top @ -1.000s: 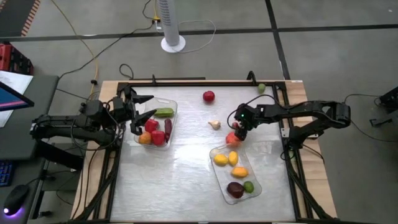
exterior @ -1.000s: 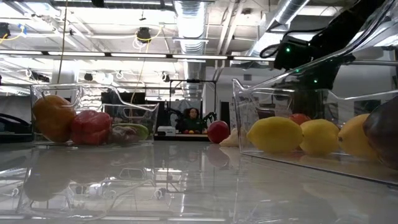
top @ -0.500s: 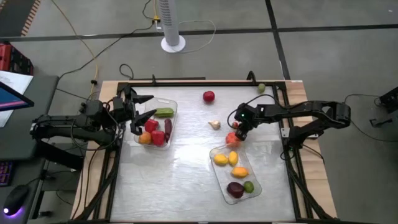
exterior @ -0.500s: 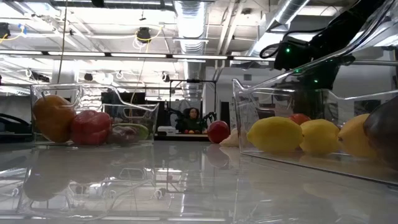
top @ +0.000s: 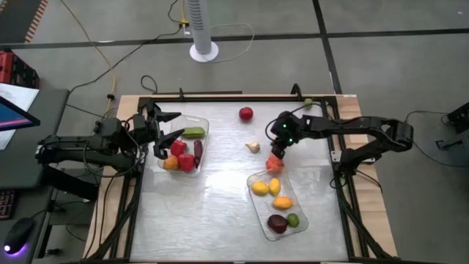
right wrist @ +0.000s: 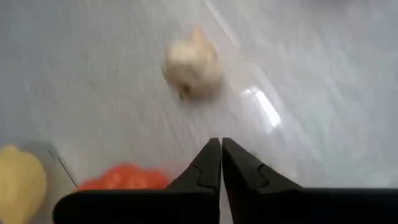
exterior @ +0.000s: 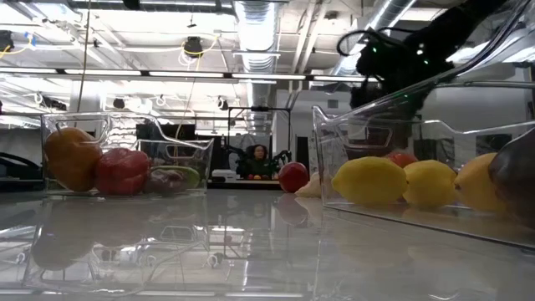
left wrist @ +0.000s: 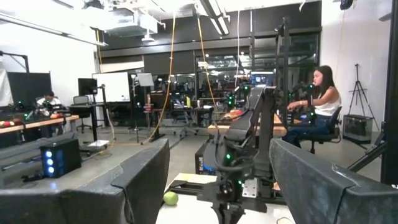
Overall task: Sort produce into baskets
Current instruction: Put the white garlic into the left transparent bin
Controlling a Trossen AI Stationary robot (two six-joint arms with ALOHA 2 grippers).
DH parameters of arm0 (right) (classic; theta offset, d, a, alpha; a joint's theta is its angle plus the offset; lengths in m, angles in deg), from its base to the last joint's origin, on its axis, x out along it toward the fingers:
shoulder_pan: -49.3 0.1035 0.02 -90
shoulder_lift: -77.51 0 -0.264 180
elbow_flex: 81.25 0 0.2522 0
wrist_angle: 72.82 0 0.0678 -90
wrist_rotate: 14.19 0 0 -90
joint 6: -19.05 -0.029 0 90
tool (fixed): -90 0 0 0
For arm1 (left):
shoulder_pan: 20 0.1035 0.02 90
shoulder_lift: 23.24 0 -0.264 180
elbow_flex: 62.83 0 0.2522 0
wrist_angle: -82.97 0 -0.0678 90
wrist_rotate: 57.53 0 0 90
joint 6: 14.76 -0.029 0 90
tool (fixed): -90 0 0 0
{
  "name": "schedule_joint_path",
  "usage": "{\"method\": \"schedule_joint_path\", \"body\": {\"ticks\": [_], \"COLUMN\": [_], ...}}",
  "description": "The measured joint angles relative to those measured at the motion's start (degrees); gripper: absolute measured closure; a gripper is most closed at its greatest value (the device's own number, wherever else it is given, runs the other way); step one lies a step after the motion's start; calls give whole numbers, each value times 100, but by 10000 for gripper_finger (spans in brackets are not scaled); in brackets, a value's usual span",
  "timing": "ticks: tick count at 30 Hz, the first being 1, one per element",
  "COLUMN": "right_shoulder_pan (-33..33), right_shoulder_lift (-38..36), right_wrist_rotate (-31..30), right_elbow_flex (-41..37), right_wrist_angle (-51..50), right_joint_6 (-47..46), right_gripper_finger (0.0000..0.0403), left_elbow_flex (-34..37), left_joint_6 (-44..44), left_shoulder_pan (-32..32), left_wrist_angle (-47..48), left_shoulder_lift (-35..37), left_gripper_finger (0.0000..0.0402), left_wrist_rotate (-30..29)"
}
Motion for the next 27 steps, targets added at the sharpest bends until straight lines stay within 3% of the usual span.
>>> {"method": "schedule_joint_path", "body": {"ticks": [6,13,16,20,27], "right_shoulder_pan": [4,206,241,250,397], "right_shoulder_lift": [0,0,0,239,1439], "right_wrist_rotate": [0,0,-2,16,20], "right_elbow_flex": [462,705,719,728,1405], "right_wrist_angle": [-2,3,-1,174,25], "right_joint_6": [185,61,-43,-170,66], "right_gripper_finger": [313,170,128,109,108], "left_elbow_flex": [0,0,0,0,0], "left_joint_6": [0,-2,-2,-2,-2], "left_shoulder_pan": [1,1,-1,1,-1], "left_wrist_angle": [-5,-37,-47,-110,-102], "left_shoulder_lift": [-1,-1,-1,-4,-3], "left_gripper_finger": [136,136,136,136,136], "left_wrist_rotate": [0,0,0,0,0]}}
